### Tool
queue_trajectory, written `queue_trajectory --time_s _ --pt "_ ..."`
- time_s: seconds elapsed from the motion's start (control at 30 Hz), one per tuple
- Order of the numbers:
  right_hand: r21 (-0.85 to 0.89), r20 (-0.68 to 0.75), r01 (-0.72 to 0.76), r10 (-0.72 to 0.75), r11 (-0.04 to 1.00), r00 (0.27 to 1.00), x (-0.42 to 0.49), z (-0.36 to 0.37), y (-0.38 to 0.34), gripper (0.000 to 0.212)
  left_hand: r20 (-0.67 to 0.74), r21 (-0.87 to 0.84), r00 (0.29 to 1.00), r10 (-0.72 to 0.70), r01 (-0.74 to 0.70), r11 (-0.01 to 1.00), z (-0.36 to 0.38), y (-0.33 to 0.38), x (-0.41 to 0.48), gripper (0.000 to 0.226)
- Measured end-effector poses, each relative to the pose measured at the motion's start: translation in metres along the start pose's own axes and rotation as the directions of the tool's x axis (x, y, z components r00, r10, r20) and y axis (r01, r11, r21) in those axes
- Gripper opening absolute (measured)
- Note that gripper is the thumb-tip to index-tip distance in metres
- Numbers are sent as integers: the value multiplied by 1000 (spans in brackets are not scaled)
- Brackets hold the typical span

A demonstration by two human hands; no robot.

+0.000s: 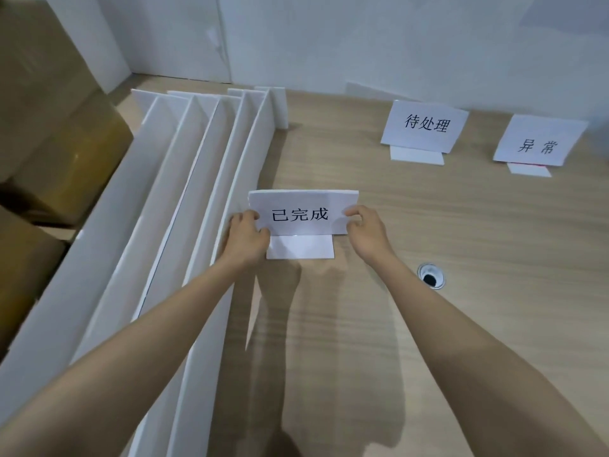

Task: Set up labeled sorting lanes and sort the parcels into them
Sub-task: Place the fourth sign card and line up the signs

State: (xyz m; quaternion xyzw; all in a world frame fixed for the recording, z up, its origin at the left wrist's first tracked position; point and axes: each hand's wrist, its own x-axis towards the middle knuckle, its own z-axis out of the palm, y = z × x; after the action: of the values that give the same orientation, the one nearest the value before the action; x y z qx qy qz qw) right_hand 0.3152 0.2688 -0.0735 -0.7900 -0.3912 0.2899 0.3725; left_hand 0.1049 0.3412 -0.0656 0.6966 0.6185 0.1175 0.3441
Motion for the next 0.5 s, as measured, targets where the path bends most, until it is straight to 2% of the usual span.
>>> queue_trajectory --time_s 0.2,0.33,0.5 --pt "45 64 -52 49 998 997 15 7 4 38 5 -13 1000 30 -30 999 6 5 14 40" --pt "44 49 -57 55 997 997 12 3 3 38 2 -55 999 35 -35 998 5 10 12 36" --pt "34 27 -47 47 998 999 -3 -15 -1 35 -15 -126 994 108 -109 986 -4 21 -4 31"
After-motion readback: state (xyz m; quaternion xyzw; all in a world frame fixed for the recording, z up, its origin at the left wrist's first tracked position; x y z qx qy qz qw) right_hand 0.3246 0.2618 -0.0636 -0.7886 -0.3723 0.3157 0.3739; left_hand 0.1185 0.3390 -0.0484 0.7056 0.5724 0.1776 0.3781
